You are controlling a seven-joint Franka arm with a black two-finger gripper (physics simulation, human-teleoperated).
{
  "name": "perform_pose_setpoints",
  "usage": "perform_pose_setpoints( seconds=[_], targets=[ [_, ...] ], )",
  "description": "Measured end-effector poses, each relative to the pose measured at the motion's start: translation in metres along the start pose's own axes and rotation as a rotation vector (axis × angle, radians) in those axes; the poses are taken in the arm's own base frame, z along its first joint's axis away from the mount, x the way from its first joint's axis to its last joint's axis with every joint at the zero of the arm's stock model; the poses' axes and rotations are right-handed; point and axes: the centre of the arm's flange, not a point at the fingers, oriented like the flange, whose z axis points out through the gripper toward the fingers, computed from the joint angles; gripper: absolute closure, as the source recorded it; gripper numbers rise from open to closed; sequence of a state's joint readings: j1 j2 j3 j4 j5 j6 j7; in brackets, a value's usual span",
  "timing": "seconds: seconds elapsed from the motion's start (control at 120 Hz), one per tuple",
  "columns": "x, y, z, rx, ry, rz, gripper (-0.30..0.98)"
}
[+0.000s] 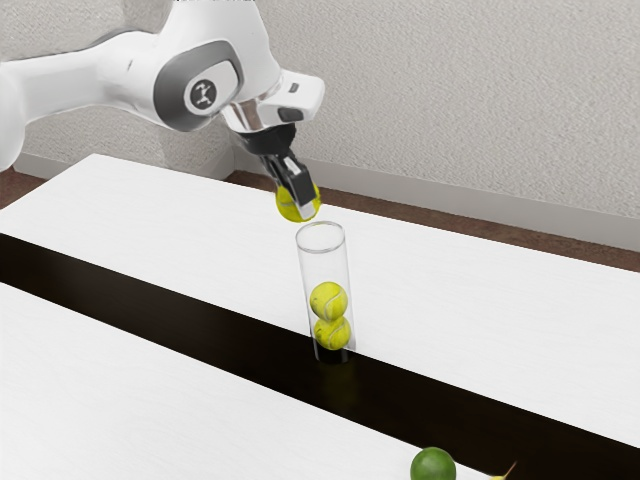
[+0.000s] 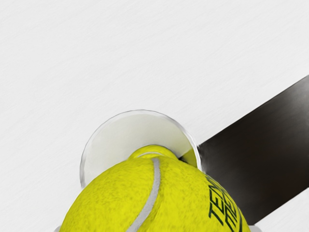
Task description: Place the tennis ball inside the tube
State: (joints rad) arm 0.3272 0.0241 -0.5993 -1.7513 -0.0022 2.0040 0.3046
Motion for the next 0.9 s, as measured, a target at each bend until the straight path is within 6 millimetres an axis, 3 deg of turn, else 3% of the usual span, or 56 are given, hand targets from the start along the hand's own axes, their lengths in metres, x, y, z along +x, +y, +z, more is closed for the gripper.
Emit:
perform_pose_setpoints(
  seconds=[0.133, 0.317, 0.525, 0.783, 0.9],
  targets=[
    [0.012, 0.012, 0.011, -0.019, -0.008, 0.021, 0.29],
    [0.01, -0.023, 0.022, -0.011, -0.021, -0.032, 0.28],
    [0.015, -0.014, 0.022, -0.014, -0.017, -0.025, 0.24],
    [0.014, -0.001, 0.003, 0.006, -0.011, -0.016, 0.07],
    [0.007, -0.029, -0.018, 0.067, -0.043, -0.042, 0.04]
  ],
)
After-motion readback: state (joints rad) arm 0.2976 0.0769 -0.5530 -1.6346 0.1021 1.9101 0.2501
